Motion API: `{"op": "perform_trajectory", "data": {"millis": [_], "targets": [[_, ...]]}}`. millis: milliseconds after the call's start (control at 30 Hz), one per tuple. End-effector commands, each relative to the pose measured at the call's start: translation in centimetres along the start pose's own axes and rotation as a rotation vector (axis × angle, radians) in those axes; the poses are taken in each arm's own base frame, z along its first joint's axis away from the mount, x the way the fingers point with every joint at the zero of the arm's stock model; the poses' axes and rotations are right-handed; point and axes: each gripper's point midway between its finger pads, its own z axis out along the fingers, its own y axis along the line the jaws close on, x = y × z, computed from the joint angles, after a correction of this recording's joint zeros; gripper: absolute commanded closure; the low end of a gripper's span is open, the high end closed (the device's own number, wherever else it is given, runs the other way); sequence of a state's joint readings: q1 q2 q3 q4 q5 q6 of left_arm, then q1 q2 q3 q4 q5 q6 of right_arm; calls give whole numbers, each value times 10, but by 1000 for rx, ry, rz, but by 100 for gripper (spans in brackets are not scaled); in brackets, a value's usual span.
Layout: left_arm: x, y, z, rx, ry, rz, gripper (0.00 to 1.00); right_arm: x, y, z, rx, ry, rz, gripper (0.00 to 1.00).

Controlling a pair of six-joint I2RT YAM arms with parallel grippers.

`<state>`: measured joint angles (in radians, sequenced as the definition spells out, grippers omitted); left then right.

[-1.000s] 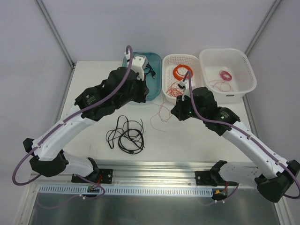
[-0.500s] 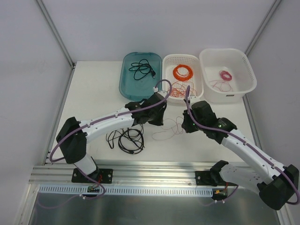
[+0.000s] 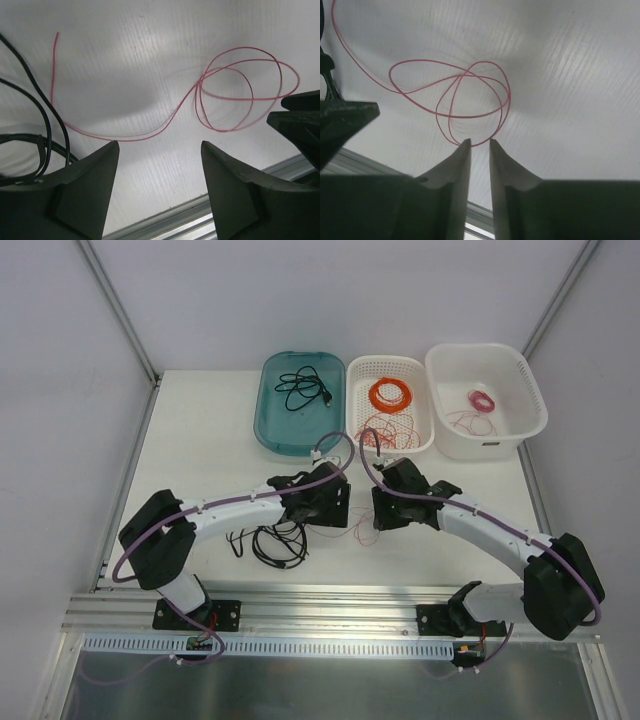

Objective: Untangle the cables

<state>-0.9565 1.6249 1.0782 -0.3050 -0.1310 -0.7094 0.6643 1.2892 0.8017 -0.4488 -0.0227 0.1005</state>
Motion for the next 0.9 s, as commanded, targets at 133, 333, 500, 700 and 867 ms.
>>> {"op": "perform_trajectory", "data": {"millis": [133,333,500,700,867], "targets": [[-22,-1,-47,82,-123,-64,13,-18,7,-7,-15,-59,41,47],[-34,31,-73,99,-160,-124,3,-21,2,-6,26,-57,47,22],[-48,69,-97,65,-221,-156,1,-28,4,-8,24,-57,27,13],[-54,131,-114,-68,-246,-161,1,-39,30,-38,-75,-88,-19,9],[-61,164,-126,-139,-279,-143,1,-48,19,-44,1,-111,-23,7]]}}
